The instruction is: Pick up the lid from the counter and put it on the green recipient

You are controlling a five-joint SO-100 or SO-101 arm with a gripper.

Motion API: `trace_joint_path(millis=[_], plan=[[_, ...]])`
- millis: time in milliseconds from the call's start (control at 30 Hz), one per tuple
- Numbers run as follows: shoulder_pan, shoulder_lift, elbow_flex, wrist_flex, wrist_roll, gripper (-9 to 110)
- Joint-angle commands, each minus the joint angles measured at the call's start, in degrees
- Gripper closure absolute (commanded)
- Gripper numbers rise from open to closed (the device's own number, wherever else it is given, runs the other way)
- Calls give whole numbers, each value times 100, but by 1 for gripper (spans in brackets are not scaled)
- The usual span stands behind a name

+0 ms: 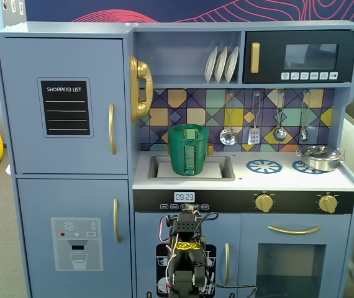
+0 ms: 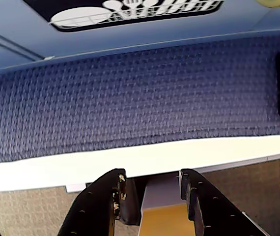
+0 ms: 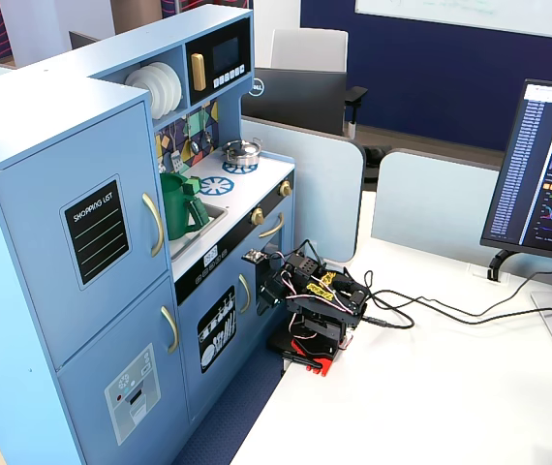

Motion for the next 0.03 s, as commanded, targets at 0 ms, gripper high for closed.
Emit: trace_joint_path(millis=[0], plan=[[79, -35, 97, 958, 246, 96]])
